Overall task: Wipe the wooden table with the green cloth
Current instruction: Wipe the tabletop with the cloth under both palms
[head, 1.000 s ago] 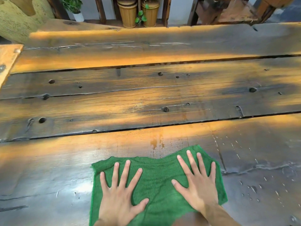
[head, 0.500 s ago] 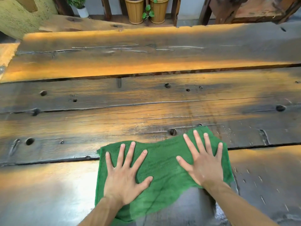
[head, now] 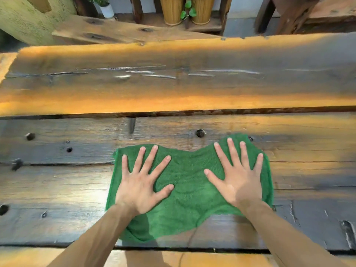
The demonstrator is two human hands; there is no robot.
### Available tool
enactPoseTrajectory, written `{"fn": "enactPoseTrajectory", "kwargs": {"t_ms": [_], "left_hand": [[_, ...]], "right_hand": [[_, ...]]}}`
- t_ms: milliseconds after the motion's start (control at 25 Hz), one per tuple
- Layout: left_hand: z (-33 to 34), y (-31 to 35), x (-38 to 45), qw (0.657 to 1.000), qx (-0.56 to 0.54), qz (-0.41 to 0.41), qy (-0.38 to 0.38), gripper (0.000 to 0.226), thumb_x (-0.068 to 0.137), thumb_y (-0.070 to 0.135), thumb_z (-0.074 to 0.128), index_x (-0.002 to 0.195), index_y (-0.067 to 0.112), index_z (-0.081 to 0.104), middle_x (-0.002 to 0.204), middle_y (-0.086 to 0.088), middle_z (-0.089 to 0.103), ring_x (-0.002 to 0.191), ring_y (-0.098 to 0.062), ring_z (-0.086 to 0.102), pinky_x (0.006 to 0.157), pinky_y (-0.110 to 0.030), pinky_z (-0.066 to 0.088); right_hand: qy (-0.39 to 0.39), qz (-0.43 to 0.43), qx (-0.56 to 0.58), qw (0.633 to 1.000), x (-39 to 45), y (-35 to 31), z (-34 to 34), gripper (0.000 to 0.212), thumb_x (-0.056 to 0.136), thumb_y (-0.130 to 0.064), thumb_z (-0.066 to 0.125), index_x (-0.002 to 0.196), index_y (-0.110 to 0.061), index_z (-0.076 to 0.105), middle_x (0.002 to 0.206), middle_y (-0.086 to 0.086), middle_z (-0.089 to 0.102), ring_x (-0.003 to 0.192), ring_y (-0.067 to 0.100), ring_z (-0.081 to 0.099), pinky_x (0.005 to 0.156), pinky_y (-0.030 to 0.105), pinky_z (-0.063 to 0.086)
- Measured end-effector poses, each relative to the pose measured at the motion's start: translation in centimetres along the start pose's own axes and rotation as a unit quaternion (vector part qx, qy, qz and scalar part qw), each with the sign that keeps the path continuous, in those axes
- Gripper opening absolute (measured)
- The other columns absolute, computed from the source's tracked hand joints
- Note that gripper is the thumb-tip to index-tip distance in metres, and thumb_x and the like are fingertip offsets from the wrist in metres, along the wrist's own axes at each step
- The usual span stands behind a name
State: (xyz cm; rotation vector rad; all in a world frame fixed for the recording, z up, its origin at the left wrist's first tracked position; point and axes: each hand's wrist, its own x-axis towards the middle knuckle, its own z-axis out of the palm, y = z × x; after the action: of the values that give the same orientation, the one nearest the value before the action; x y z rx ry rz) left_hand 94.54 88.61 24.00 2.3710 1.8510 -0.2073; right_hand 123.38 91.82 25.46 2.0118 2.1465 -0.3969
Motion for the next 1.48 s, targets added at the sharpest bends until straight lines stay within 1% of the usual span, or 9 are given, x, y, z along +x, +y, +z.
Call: {"fn": "enactPoseTrajectory", "kwargs": {"t_ms": [80, 240, 400, 520, 800, 960, 1120, 1320, 1480], "left_hand": [[-0.4, -0.8, 2.5, 1.0, 0.005, -0.014, 0.01, 0.076, 0.091, 0.084, 0.015, 0.158, 0.049, 0.004, 0.17, 0.001, -0.002, 0.156, -0.032, -0.002, 0.116, -0.072, 0.004], [-1.5, -2.4, 7.8, 0.999, 0.003, -0.04, 0.015, 0.076, 0.084, 0.088, -0.003, 0.152, 0.056, -0.014, 0.167, 0.006, -0.02, 0.154, -0.027, -0.016, 0.117, -0.069, -0.005], [-2.5, -3.3, 12.1, 0.997, -0.008, -0.064, 0.033, 0.076, 0.08, 0.088, -0.008, 0.15, 0.059, -0.015, 0.167, 0.011, -0.018, 0.155, -0.025, -0.014, 0.116, -0.071, -0.002], [-2.9, -3.9, 15.4, 0.996, -0.008, -0.086, 0.023, 0.077, 0.077, 0.088, -0.009, 0.148, 0.061, -0.019, 0.166, 0.014, -0.022, 0.154, -0.024, -0.017, 0.116, -0.071, -0.002], [-4.7, -6.3, 25.5, 0.994, -0.041, -0.103, 0.01, 0.073, 0.082, 0.089, 0.007, 0.149, 0.064, -0.009, 0.167, 0.016, -0.017, 0.155, -0.022, -0.016, 0.115, -0.072, -0.007], [-5.5, -7.1, 31.9, 0.991, -0.054, -0.117, 0.027, 0.069, 0.088, 0.085, 0.017, 0.151, 0.063, 0.001, 0.168, 0.015, -0.011, 0.155, -0.025, -0.014, 0.115, -0.072, -0.008], [-7.2, -7.5, 38.5, 0.988, -0.065, -0.135, 0.045, 0.068, 0.089, 0.082, 0.018, 0.153, 0.06, 0.009, 0.17, 0.011, -0.003, 0.156, -0.027, -0.009, 0.112, -0.076, -0.007], [-8.3, -7.9, 46.2, 0.981, -0.072, -0.169, 0.055, 0.068, 0.09, 0.08, 0.018, 0.154, 0.058, 0.01, 0.17, 0.009, -0.003, 0.155, -0.031, -0.009, 0.11, -0.078, -0.008], [-9.0, -7.7, 49.4, 0.98, -0.072, -0.177, 0.063, 0.065, 0.092, 0.075, 0.018, 0.154, 0.055, 0.016, 0.171, 0.006, 0.001, 0.155, -0.034, -0.008, 0.108, -0.08, -0.009]], "right_hand": [[0.013, -0.003, -0.008, 1.0, 2.5, -0.1, -0.8, 0.078, 0.084, -0.089, 0.0, 0.144, -0.052, -0.034, 0.159, -0.01, -0.038, 0.147, 0.024, -0.035, 0.116, 0.066, -0.015], [0.047, -0.006, -0.003, 0.999, 7.7, 0.0, -2.0, 0.079, 0.083, -0.089, -0.003, 0.149, -0.052, -0.026, 0.164, -0.008, -0.027, 0.151, 0.024, -0.027, 0.117, 0.067, -0.012], [0.066, -0.002, 0.002, 0.998, 12.6, 0.0, -3.2, 0.079, 0.085, -0.088, 0.001, 0.152, -0.053, -0.018, 0.166, -0.009, -0.021, 0.153, 0.023, -0.022, 0.117, 0.067, -0.01], [0.068, -0.002, 0.009, 0.998, 16.2, 0.1, -4.2, 0.081, 0.083, -0.09, 0.004, 0.153, -0.054, -0.014, 0.167, -0.011, -0.018, 0.153, 0.021, -0.02, 0.118, 0.066, -0.01], [0.062, 0.004, 0.009, 0.998, 26.4, 0.6, -7.2, 0.085, 0.08, -0.093, 0.007, 0.154, -0.055, -0.01, 0.167, -0.012, -0.016, 0.154, 0.022, -0.018, 0.118, 0.067, -0.009], [0.073, 0.007, -0.002, 0.997, 33.0, 0.7, -8.9, 0.088, 0.078, -0.094, 0.005, 0.155, -0.053, -0.006, 0.169, -0.01, -0.01, 0.155, 0.023, -0.013, 0.117, 0.068, -0.008], [0.073, 0.019, -0.001, 0.997, 38.6, 0.9, -10.8, 0.088, 0.079, -0.094, 0.007, 0.156, -0.052, -0.001, 0.169, -0.01, -0.007, 0.155, 0.023, -0.009, 0.118, 0.068, -0.006], [0.087, 0.036, 0.0, 0.996, 44.4, 0.8, -12.3, 0.087, 0.08, -0.092, 0.011, 0.156, -0.051, -0.001, 0.169, -0.01, -0.006, 0.156, 0.025, -0.007, 0.117, 0.069, -0.005], [0.099, 0.04, 0.007, 0.994, 46.5, 0.8, -13.2, 0.087, 0.081, -0.091, 0.012, 0.157, -0.05, 0.002, 0.17, -0.009, 0.001, 0.156, 0.025, -0.003, 0.117, 0.069, -0.003]]}}
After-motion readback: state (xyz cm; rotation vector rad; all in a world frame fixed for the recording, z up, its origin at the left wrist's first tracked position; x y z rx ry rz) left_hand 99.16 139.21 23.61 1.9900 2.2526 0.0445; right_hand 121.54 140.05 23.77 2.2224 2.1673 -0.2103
